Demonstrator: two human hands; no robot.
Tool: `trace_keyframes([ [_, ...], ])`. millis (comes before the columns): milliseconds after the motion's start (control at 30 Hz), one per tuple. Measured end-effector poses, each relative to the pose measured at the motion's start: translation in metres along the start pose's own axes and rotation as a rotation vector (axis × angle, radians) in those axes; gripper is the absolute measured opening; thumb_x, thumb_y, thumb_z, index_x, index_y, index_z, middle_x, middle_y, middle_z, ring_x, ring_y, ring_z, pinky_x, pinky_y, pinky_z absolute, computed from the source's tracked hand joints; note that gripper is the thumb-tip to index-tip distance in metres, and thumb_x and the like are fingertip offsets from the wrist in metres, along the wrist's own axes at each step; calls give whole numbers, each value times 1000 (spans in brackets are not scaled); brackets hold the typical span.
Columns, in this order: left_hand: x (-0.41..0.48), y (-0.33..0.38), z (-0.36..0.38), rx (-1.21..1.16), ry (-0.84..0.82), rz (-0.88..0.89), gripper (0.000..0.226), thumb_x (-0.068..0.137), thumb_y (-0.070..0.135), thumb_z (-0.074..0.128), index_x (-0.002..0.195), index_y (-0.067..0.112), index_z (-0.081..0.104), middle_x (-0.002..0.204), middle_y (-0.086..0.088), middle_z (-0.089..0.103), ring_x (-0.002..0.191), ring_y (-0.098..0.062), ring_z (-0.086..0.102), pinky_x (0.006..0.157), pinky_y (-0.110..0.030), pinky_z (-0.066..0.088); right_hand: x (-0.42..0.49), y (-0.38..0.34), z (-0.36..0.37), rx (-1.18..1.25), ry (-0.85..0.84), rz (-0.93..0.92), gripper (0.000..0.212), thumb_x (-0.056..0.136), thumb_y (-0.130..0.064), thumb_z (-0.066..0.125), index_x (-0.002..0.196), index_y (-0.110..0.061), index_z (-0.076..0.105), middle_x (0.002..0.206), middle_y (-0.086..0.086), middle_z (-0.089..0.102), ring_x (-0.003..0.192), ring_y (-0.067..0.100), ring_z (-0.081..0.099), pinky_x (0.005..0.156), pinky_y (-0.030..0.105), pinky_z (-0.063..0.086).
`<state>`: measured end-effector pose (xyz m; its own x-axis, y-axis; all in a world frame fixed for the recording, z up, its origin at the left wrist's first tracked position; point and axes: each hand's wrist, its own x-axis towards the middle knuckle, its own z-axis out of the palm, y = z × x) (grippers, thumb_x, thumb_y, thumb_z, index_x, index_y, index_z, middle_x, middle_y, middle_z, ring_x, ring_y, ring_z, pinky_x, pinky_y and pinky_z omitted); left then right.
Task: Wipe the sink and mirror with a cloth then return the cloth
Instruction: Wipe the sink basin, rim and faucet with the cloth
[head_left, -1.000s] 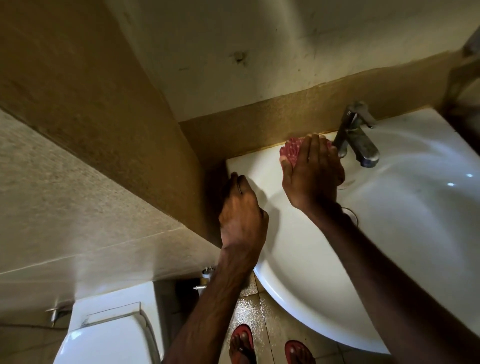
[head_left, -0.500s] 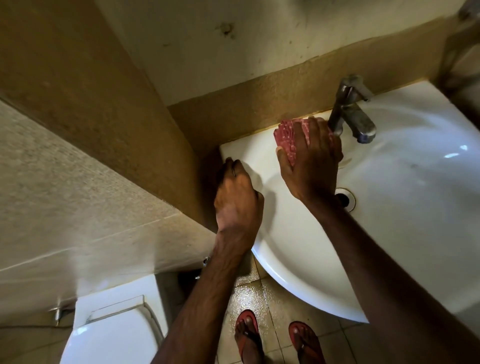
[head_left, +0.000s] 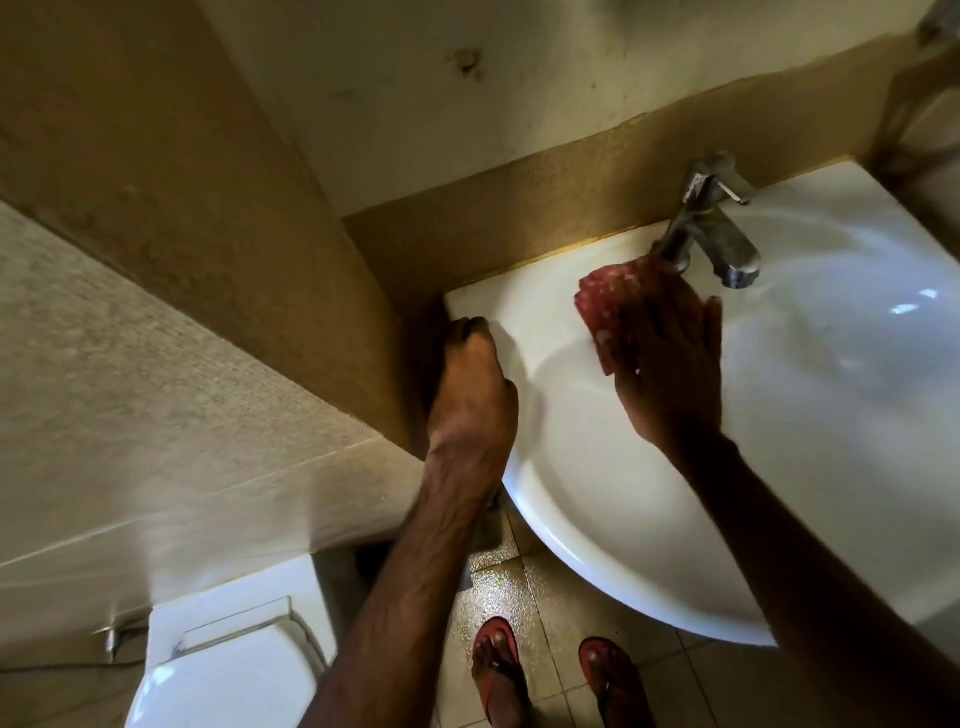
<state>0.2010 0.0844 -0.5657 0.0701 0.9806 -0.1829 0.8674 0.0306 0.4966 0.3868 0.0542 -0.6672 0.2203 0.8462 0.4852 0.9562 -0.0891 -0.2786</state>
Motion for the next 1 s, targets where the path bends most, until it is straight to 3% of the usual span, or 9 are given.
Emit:
trace_keyframes([
  [100,0,3,0,-22,-14,22,58,89,-15,45,142,8,48,145,-10,49,136,-26,47,108,-30,42,-1,-17,8,63,10,159,45,112,-37,45,155,-26,45,165,6,41,160,29,24,125,60,21],
  [267,2,-4,-6,-257,-58,-45,54,93,-6,45,144,14,46,144,-7,52,131,-25,52,112,-35,44,-4,-45,7,192,-114,-139,45,110,-33,43,151,-18,54,162,9,43,158,32,26,121,54,28],
  [367,-4,4,-19,-469,-40,-184,48,99,1,41,145,13,43,135,0,54,114,-13,52,91,-7,41,-9,-58,-1,313,-243,-216,50,112,-36,34,154,-13,50,167,8,37,160,30,22,121,57,27],
  [533,-11,15,-22,-539,-100,-274,45,106,16,32,150,25,36,143,-1,51,103,-10,53,90,-22,35,-38,-69,-38,485,-484,-298,46,111,-30,38,152,-12,52,174,6,19,164,23,2,130,53,18],
  [633,-12,21,-22,-497,-157,-275,47,108,21,32,155,26,30,153,0,43,125,-16,47,96,-27,35,-61,-71,-56,481,-579,-276,53,111,-36,37,162,-24,36,176,-1,12,164,19,-3,130,50,20],
  [700,-12,23,-24,-473,-161,-270,47,108,23,32,155,26,30,156,0,40,137,-21,43,101,-28,35,-57,-74,-57,462,-585,-240,54,110,-40,37,162,-30,35,176,-5,10,163,16,-4,130,50,20],
  [800,-12,26,-28,-457,-127,-269,46,108,25,31,154,25,32,157,-2,41,139,-26,44,112,-34,36,-22,-87,-43,410,-513,-220,60,102,-45,39,158,-25,43,175,-1,18,163,16,0,129,45,13],
  [933,-13,26,-33,-448,-72,-253,43,108,25,29,152,26,33,148,-1,49,129,-25,53,96,-30,40,15,-108,-20,389,-442,-148,78,83,-39,61,156,-16,45,164,6,42,159,26,25,126,56,19],
  [1000,-15,22,-36,-416,-69,-232,43,108,23,31,150,24,36,145,-2,51,127,-25,54,97,-31,40,8,-113,-19,386,-424,-156,77,84,-36,60,156,-14,45,164,7,42,159,26,25,128,52,17],
])
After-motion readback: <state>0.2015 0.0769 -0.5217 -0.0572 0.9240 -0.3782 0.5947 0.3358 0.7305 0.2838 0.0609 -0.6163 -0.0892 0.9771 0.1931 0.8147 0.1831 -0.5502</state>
